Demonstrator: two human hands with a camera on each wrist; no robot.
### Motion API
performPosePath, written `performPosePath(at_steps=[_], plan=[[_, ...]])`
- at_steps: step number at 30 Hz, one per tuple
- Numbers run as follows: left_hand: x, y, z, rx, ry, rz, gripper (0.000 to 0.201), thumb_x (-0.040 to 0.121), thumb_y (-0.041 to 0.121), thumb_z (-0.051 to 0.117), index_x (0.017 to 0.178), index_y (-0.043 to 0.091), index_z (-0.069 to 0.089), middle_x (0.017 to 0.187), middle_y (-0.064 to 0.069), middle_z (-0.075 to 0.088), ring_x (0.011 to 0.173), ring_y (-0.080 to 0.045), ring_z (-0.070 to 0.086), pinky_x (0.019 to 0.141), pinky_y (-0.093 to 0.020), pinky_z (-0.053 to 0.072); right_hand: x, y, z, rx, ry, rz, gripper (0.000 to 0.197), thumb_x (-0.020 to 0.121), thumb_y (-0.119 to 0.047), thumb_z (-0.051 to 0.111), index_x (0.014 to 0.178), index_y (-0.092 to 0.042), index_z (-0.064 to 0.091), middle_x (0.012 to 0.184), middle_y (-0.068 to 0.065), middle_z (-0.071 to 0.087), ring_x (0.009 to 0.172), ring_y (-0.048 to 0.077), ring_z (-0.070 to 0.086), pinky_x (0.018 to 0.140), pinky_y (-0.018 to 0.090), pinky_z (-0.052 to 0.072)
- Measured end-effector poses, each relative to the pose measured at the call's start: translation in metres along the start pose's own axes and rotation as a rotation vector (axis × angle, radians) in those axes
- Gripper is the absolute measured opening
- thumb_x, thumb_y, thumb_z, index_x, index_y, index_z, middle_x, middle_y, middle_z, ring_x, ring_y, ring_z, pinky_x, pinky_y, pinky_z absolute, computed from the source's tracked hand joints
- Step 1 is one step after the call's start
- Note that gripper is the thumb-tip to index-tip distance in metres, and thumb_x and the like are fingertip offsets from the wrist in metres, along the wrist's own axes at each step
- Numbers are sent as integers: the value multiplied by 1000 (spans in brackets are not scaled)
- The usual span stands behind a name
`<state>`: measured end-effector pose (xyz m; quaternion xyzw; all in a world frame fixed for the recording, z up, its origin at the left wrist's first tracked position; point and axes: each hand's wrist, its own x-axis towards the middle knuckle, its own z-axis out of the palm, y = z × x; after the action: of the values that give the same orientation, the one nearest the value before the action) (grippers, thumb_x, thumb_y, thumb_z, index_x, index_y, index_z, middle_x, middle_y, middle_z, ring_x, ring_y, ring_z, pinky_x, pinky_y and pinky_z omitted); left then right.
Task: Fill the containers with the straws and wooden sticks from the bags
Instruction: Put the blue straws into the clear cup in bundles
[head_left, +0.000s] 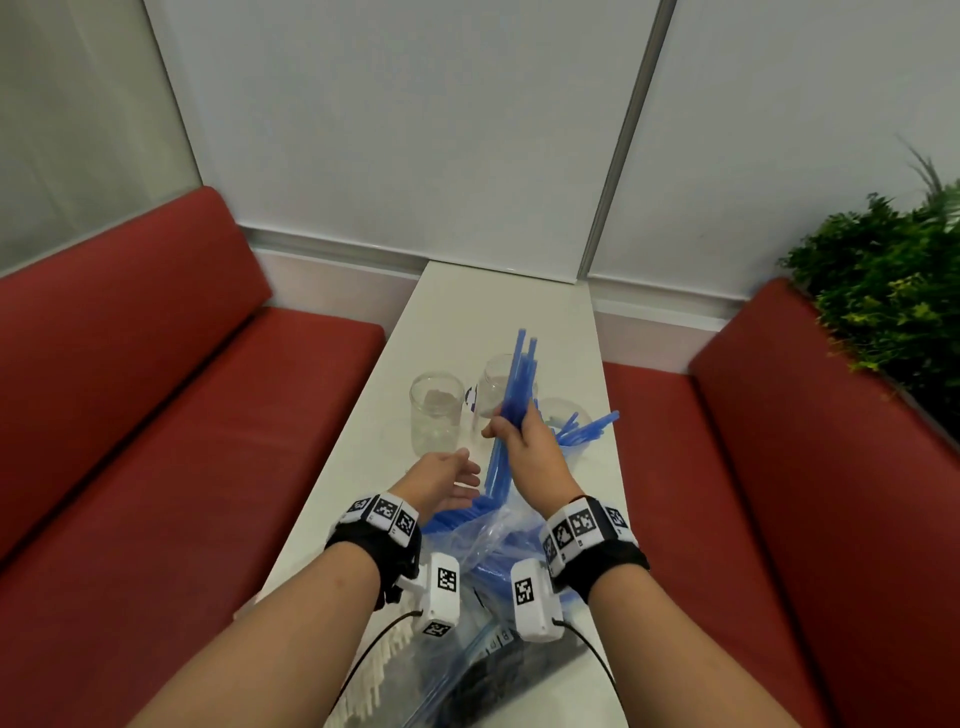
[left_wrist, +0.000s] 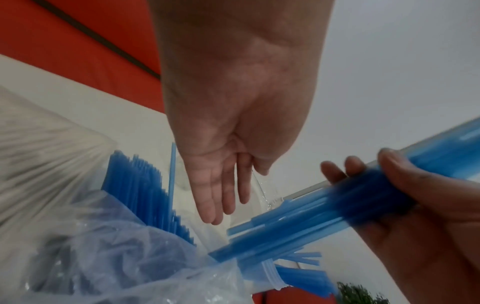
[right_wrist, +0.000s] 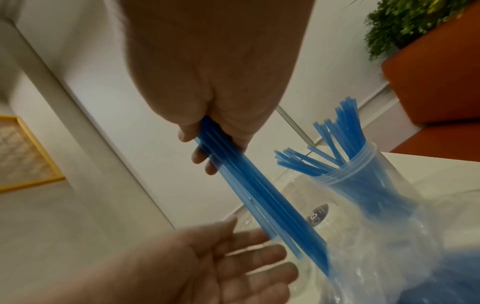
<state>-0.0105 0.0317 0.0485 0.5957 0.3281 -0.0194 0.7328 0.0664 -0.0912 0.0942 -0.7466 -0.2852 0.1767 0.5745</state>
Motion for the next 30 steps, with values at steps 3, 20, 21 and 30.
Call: performPosePath(at_steps=[3,20,21,30], plan=[[4,-4,5,-20,24,-53,45,105,30,38,122,-8,55,115,-25,59,105,-37,61,98,-44,50,0,-13,-9,67,71,-17,11,105,-14,48,104,-22,55,100,7,69,105,21,65,100,32,47],[3,25,36,-733,-262,-268,40,102,22,47,98,-14,65,91,-24,68,85,-34,69,75,-45,60,-1,-65,-42,290,136,-158,6,105,-15,52,109,-18,51,88,-5,67,99,23,70,93,35,53],[2,27,38,-730,-272,-259,36,100,18,50,96,-14,66,89,-24,69,82,-33,70,71,-42,61,-1,-65,-42,284,140,-155,6,104,-15,53,110,-18,51,92,-1,67,99,21,70,91,33,53],[-3,28,41,-707,-253,-275,29,97,13,54,100,-14,65,84,-22,67,71,-29,70,58,-34,60,-2,-74,-45,275,109,-185,20,94,-15,67,110,-21,55,88,6,72,93,21,72,90,38,54]])
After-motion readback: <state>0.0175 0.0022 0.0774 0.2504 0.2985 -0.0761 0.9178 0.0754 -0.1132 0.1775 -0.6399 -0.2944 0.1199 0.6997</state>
